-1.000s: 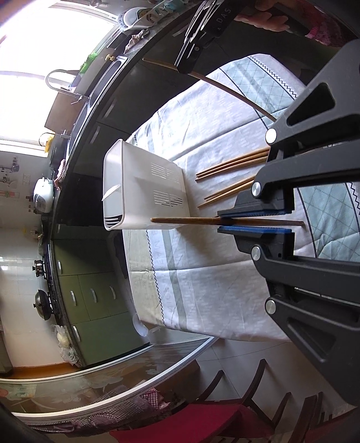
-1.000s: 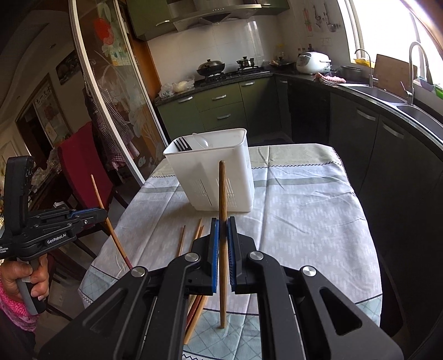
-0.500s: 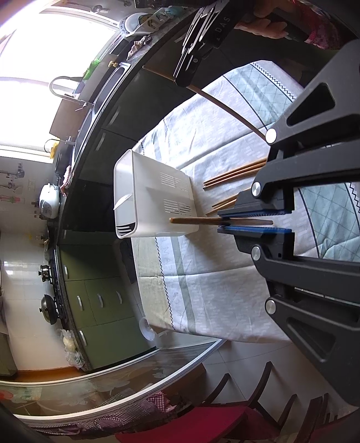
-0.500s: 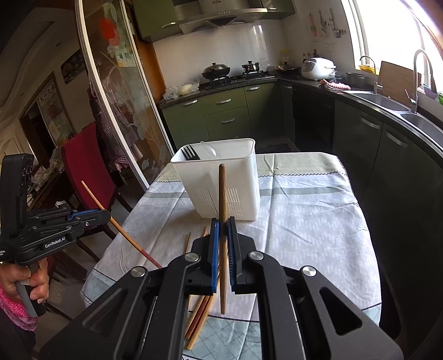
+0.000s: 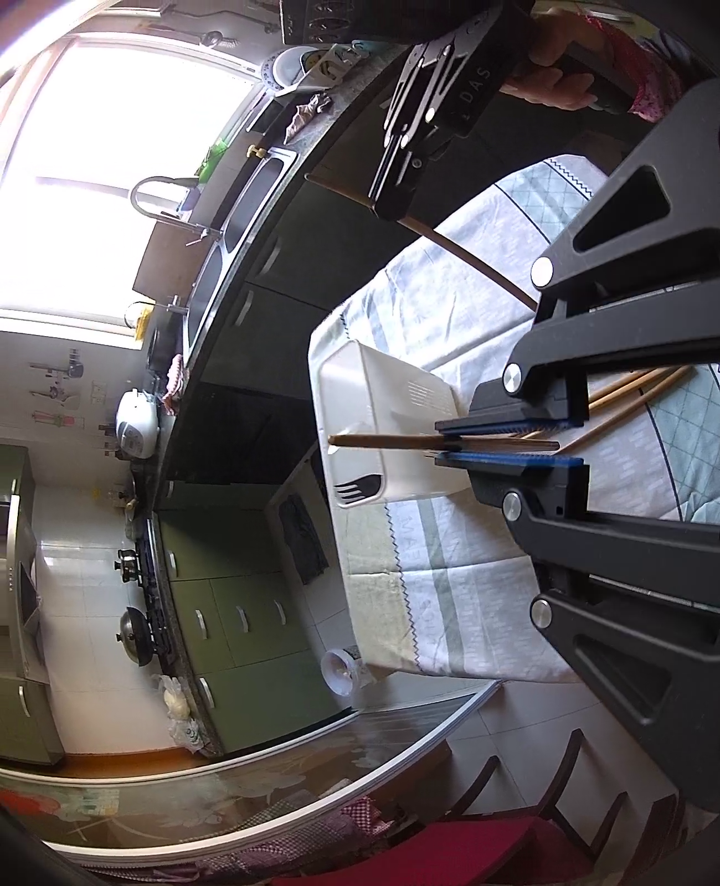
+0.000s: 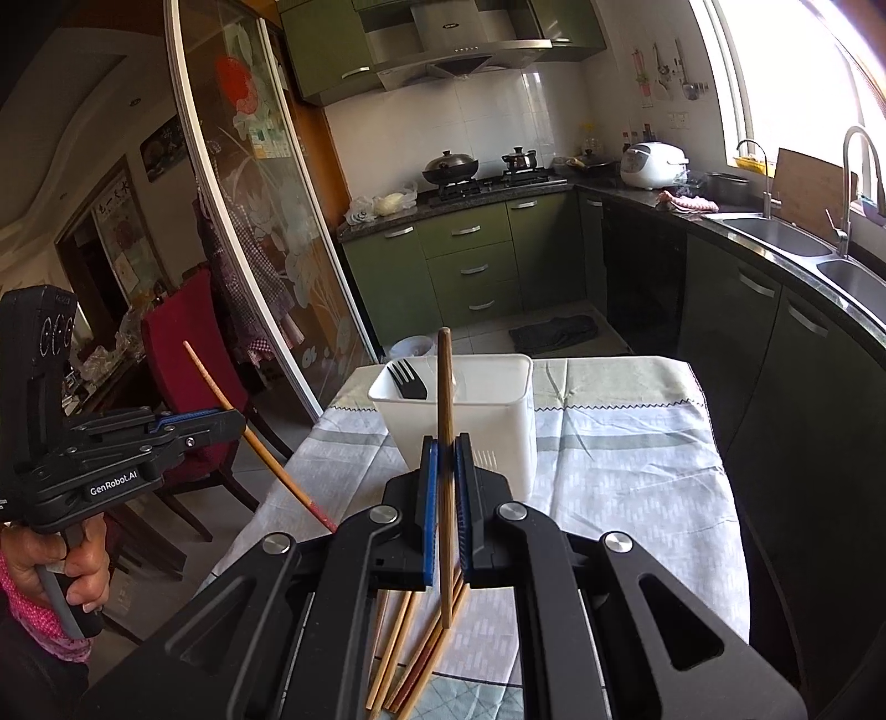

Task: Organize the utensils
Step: 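Lower the chopsticks into the holder and open both grippers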

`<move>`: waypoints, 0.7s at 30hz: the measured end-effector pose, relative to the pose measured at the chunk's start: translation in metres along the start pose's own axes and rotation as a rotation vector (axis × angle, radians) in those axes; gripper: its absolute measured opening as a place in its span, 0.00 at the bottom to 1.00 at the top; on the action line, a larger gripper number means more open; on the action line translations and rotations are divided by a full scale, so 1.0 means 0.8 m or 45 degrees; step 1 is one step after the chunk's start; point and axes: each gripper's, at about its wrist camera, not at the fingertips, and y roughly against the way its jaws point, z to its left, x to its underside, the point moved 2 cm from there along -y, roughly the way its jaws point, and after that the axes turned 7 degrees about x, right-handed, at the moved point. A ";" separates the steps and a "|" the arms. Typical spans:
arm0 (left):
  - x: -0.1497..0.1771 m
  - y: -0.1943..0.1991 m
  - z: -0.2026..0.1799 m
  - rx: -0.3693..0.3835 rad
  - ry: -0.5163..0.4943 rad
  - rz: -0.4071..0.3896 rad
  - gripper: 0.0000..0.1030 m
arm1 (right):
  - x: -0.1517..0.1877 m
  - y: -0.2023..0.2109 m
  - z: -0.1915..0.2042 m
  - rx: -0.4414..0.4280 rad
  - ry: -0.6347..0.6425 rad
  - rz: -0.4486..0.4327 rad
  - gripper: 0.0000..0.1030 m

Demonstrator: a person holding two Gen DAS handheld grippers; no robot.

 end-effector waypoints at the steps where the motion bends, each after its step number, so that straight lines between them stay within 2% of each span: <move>1: -0.011 0.004 -0.003 0.003 -0.008 -0.012 0.06 | -0.008 0.002 0.000 -0.004 0.002 -0.009 0.07; 6: -0.067 0.027 -0.017 -0.005 -0.042 -0.102 0.06 | -0.056 0.020 -0.002 0.009 0.003 -0.090 0.07; 13: -0.136 0.039 -0.017 -0.040 -0.032 -0.256 0.06 | -0.137 0.048 -0.005 0.023 -0.013 -0.282 0.07; 18: -0.161 0.005 -0.006 -0.061 -0.020 -0.287 0.06 | -0.188 0.032 -0.012 0.068 -0.034 -0.384 0.07; 21: -0.161 -0.029 0.005 -0.079 -0.006 -0.257 0.06 | -0.202 -0.003 -0.015 0.096 -0.037 -0.367 0.07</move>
